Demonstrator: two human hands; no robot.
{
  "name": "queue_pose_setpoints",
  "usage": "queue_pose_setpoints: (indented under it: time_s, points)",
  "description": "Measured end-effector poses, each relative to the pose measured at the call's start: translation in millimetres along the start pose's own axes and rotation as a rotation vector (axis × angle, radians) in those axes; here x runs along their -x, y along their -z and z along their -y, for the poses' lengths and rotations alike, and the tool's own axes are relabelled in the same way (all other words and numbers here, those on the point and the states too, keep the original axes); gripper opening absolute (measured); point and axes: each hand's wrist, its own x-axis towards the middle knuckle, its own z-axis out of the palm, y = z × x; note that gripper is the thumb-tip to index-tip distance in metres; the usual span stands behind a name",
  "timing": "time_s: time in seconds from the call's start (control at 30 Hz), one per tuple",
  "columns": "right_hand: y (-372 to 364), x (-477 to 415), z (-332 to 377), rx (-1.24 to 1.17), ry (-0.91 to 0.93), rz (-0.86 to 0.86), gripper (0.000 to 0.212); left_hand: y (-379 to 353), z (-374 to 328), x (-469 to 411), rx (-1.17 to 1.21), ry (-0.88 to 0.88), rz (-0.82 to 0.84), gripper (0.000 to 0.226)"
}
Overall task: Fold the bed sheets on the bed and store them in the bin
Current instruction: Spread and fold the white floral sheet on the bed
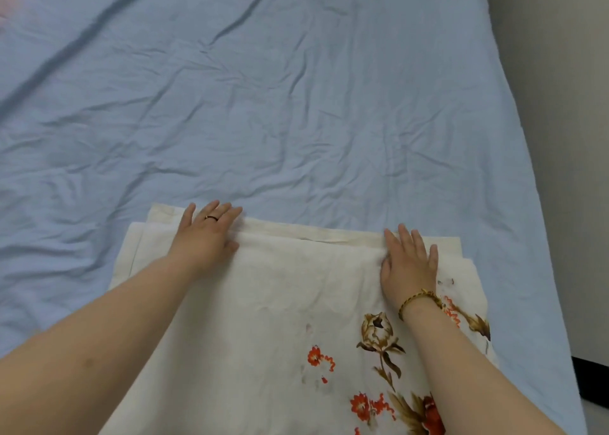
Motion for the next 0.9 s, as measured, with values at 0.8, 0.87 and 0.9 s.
queue_pose_setpoints:
  time_s: [0.8, 0.87, 0.9]
  points:
    - [-7, -16, 42, -0.047, -0.054, -0.23, 0.058, -65, 36, 32, 0.038, 0.097, -0.32, 0.047]
    - [-14, -23, 94, -0.146, 0.209, -0.305, 0.054, -67, 39, 30, 0.041, 0.097, -0.314, 0.047]
    - [-16, -21, 117, -0.141, 0.304, -0.25, 0.051, -68, 40, 30, 0.036, 0.096, -0.32, 0.047]
